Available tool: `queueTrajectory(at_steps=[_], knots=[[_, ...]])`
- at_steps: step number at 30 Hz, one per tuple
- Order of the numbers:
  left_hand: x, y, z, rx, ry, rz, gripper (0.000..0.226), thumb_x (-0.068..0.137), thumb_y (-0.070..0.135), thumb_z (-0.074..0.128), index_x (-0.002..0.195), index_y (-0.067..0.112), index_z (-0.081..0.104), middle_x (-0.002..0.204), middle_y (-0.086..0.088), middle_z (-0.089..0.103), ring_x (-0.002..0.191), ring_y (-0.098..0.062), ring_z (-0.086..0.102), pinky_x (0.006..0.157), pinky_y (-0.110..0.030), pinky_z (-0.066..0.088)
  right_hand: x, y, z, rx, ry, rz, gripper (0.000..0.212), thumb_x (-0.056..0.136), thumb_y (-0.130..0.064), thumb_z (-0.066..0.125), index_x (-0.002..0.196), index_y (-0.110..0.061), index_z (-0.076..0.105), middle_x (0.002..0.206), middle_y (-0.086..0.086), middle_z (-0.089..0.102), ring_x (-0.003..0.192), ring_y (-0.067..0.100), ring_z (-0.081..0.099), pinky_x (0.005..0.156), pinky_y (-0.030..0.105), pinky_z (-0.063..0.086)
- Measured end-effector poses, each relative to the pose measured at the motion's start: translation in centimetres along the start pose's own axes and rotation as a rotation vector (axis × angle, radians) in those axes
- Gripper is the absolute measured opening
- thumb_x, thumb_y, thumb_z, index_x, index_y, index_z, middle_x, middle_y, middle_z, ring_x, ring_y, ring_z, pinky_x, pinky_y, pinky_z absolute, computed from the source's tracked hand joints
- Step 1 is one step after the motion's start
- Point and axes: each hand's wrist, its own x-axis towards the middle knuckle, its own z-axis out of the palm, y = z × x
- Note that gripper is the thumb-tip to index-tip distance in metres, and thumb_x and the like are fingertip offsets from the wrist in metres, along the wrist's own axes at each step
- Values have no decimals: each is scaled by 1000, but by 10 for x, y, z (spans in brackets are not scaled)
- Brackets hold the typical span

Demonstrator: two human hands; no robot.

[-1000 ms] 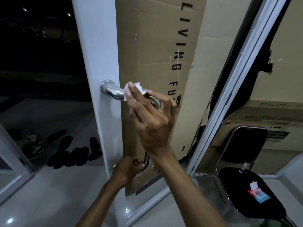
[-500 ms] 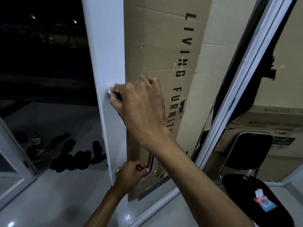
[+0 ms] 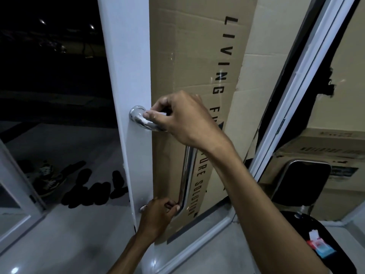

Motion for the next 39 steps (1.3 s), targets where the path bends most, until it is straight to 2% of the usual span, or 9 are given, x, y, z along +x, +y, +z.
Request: queueTrajectory(at_steps=[6, 11, 15, 18, 21, 25, 28, 33, 39], knots=[[-5, 6, 0, -27, 34, 3, 13, 92, 39, 75, 81, 39, 70, 78, 30, 64, 90, 18, 59, 64, -5, 44, -1, 15, -19, 126, -202, 7, 23, 91, -45, 77, 101, -24, 79, 89, -13, 76, 85, 0, 70, 84, 38, 61], [-8, 0, 4, -9, 77, 22, 12, 94, 43, 72, 88, 32, 74, 89, 23, 66, 90, 1, 64, 77, -28, 55, 6, 15, -18, 112, -197, -55, 25, 89, -50, 77, 93, -26, 80, 84, -14, 77, 84, 0, 70, 92, 42, 58], [-17, 16, -6, 90, 147, 81, 23, 96, 36, 71, 115, 25, 72, 114, 19, 52, 108, -9, 59, 85, -26, 51, 10, 26, -16, 147, -216, -65, 34, 84, -61, 76, 86, -27, 77, 82, -15, 77, 92, 7, 70, 99, 47, 52], [-25, 48, -31, 94, 298, 79, 26, 98, 32, 67, 124, 27, 64, 124, 16, 47, 110, -3, 49, 88, -22, 48, 14, 33, -14, 157, -212, -128, 38, 86, -62, 74, 87, -25, 78, 80, -12, 76, 86, 7, 70, 93, 41, 55], [-29, 89, -72, 70, 615, 169, 24, 100, 26, 64, 124, 22, 62, 124, 10, 49, 105, -11, 54, 83, -26, 51, 17, 42, -14, 143, -197, -166, 48, 85, -67, 72, 82, -20, 75, 75, -7, 74, 77, 10, 67, 79, 33, 49], [-31, 149, -119, 74, 1018, 239, 35, 96, 20, 64, 125, 2, 56, 121, -14, 50, 101, -25, 54, 85, -22, 44, 29, 57, -17, 351, -356, -268, 30, 93, -46, 75, 93, -17, 79, 85, -2, 78, 83, 14, 72, 80, 44, 59], [-28, 173, -126, 172, 1110, 216, 42, 98, 24, 65, 130, -1, 55, 124, -18, 51, 110, -33, 52, 92, -27, 43, 37, 77, -20, 469, -448, -346, 20, 96, -37, 74, 102, -19, 81, 88, -7, 79, 82, 3, 72, 79, 31, 59], [-12, 195, -107, 269, 1121, 165, 47, 98, 33, 68, 133, 3, 56, 131, -5, 53, 125, -28, 52, 103, -58, 43, 45, 106, -14, 733, -571, -390, 22, 100, -27, 70, 111, -11, 80, 99, 3, 81, 97, 12, 76, 95, 35, 60], [-8, 206, -92, 208, 1168, 33, 45, 99, 36, 69, 135, 13, 57, 132, -5, 56, 128, -21, 53, 108, -54, 43, 51, 123, 2, 987, -642, -222, 36, 108, -30, 56, 118, -3, 77, 106, 8, 79, 97, 7, 71, 94, 19, 50]])
